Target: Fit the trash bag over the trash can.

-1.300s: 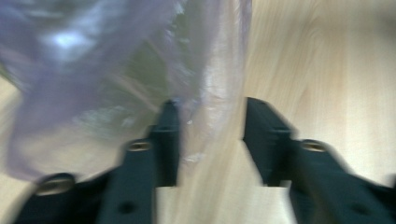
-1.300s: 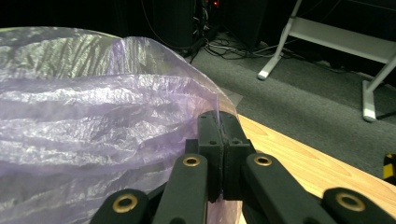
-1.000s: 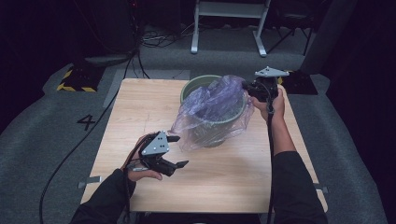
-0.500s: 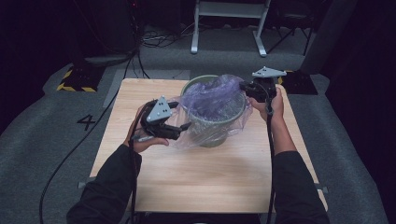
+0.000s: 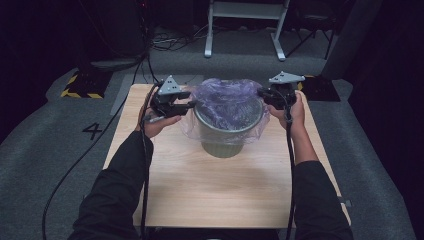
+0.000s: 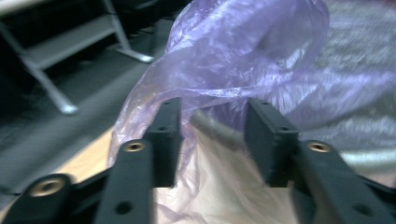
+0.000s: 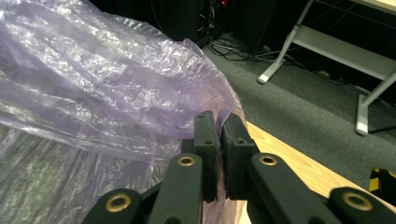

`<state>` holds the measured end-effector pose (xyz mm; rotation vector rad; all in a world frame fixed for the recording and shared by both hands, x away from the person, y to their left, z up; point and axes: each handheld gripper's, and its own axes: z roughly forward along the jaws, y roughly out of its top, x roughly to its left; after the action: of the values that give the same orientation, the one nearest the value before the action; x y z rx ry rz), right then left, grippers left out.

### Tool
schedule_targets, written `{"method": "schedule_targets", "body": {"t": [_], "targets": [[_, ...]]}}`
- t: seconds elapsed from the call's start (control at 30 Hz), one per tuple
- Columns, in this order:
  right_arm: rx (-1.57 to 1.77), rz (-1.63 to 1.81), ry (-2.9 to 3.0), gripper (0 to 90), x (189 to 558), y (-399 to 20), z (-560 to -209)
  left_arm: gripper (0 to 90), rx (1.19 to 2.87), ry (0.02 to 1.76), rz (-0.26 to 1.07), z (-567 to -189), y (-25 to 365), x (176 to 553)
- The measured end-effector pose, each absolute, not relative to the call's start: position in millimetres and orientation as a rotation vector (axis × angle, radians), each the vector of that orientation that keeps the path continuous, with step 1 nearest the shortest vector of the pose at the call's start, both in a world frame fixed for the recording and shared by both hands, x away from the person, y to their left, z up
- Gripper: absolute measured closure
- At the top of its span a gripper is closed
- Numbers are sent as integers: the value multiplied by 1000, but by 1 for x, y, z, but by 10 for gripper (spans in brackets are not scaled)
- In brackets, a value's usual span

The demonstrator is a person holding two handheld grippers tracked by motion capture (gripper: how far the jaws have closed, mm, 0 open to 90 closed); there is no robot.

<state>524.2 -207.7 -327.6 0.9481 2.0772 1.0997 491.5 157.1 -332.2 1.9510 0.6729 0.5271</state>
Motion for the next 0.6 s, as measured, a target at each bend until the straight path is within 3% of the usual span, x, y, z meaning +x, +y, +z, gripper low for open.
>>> {"method": "schedule_targets", "body": {"t": [0.13,0.27,0.6], "targets": [[966,1106,2074,859,527,-209,-331,813,1887,722,444,-339,160,509],[1003,1111,2070,859,531,-213,-335,895,1891,776,447,-347,159,522],[1063,1110,2077,851,540,-216,-356,900,1927,804,442,-363,146,539]]}}
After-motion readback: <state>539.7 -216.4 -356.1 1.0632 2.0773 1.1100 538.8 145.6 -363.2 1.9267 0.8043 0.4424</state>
